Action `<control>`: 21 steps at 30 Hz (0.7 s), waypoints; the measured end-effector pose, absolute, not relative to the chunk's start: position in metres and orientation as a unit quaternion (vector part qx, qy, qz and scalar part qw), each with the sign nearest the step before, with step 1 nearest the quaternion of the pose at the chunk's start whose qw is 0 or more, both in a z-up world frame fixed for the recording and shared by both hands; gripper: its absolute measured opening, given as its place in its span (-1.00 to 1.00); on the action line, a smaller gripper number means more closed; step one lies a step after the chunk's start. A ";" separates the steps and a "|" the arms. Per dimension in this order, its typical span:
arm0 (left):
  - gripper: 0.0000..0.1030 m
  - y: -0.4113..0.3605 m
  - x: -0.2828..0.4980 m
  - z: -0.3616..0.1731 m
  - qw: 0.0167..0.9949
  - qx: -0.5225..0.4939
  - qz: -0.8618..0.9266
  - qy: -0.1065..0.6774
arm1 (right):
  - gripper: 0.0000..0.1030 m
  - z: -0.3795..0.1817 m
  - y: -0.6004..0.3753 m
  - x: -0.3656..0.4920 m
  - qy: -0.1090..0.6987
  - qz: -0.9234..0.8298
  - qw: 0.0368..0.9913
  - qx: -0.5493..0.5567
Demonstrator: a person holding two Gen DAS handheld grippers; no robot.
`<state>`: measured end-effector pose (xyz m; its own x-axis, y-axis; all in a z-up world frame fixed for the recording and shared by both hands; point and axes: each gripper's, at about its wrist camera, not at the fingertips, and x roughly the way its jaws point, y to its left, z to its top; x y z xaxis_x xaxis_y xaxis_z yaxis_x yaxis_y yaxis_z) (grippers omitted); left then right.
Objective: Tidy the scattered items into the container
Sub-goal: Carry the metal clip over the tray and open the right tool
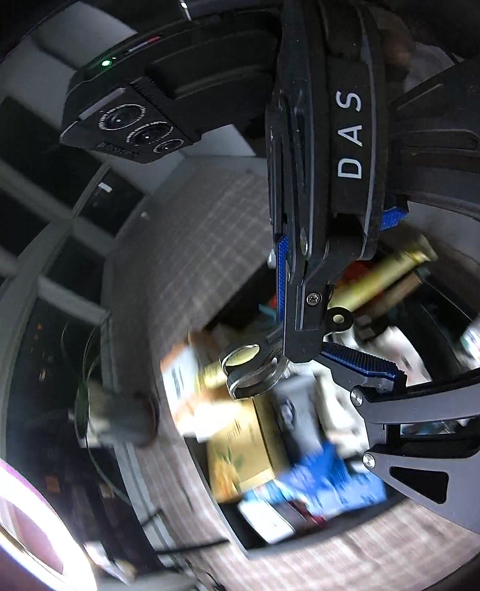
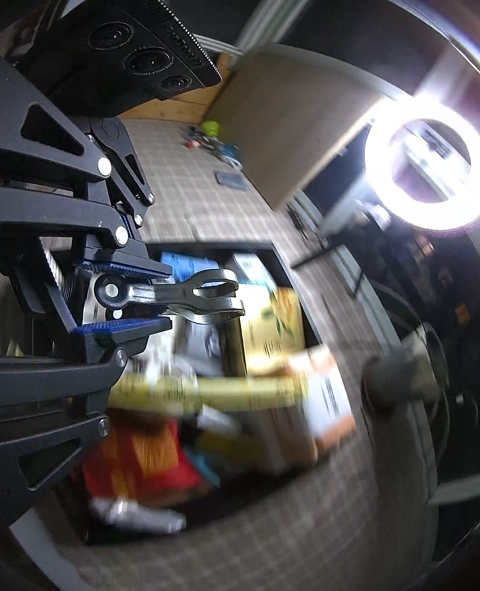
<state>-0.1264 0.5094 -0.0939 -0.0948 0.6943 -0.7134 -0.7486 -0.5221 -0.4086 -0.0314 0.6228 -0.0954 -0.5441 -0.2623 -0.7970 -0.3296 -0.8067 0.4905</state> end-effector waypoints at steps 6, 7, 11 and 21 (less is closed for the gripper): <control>0.13 0.558 -0.118 -0.101 0.506 -0.466 0.723 0.065 | -0.59 -0.103 0.661 -0.010 0.327 0.816 0.053 -0.474; 0.13 0.564 -0.117 -0.103 0.506 -0.465 0.723 0.071 | -0.58 -0.104 0.665 -0.009 0.327 0.816 0.056 -0.474; 0.24 0.575 -0.116 -0.104 0.502 -0.462 0.726 0.088 | -0.31 -0.105 0.675 -0.005 0.320 0.814 0.075 -0.479; 0.35 0.547 -0.127 -0.096 0.475 -0.465 0.743 0.079 | 0.13 -0.104 0.682 0.003 0.319 0.814 0.101 -0.476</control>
